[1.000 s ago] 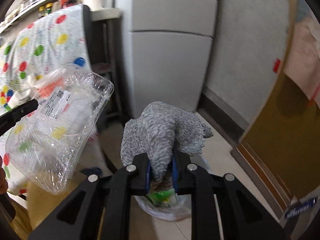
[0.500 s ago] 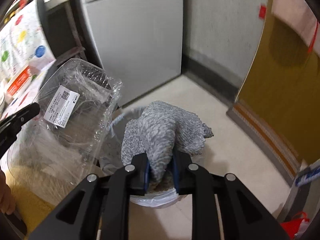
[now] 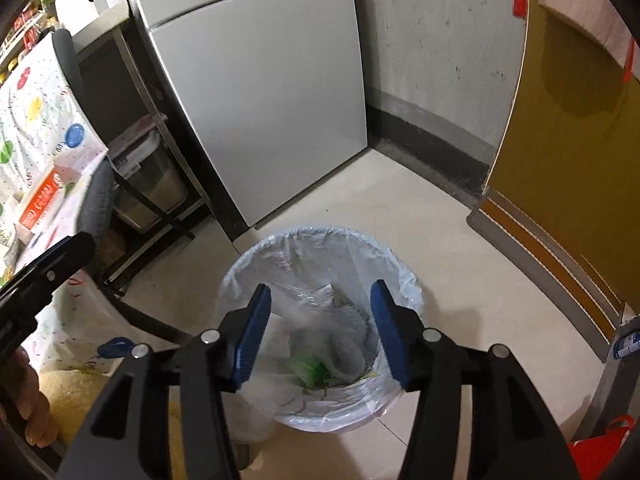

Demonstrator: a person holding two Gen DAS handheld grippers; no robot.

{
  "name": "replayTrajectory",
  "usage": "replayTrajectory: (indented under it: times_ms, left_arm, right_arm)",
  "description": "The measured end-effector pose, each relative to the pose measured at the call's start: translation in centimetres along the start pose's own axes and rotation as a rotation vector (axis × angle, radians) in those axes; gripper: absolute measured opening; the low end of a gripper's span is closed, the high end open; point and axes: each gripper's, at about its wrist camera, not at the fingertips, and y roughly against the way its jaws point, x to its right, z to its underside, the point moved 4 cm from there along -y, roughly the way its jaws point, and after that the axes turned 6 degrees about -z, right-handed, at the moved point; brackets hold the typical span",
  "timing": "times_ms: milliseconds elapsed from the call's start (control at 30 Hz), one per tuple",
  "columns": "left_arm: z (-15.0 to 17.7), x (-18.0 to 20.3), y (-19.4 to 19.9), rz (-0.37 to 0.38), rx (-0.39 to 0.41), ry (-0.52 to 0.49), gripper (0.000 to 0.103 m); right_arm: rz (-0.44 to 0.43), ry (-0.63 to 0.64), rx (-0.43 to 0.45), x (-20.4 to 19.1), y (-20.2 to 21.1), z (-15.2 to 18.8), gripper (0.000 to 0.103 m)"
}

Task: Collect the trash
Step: 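Move both open tools back over the chair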

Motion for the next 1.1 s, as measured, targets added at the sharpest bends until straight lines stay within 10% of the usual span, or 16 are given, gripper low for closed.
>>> replayTrajectory:
  times_ms: [400,500,733,1100]
  left_arm:
    - [0.6,-8.0,8.0,-0.193,0.059,0.037,0.083]
    - [1.3,-10.7,10.3,-0.259,0.070,0.052,0.087]
    - [4.1,-18.7,15.0,-0.442,0.040,0.115,0.088]
    - [8.4,-31.9,21.8,-0.652,0.024,0.338,0.088]
  right_arm:
    - [-0.056,0.149,0.196,-8.0,8.1,-1.8,0.053]
    - [-0.135,0.176,0.248,-11.7,9.1,-2.4,0.068]
    - [-0.296,0.295,0.204,-21.5,7.9,-3.0,0.086]
    - [-0.440,0.507,0.112,-35.5,4.9,-1.7,0.088]
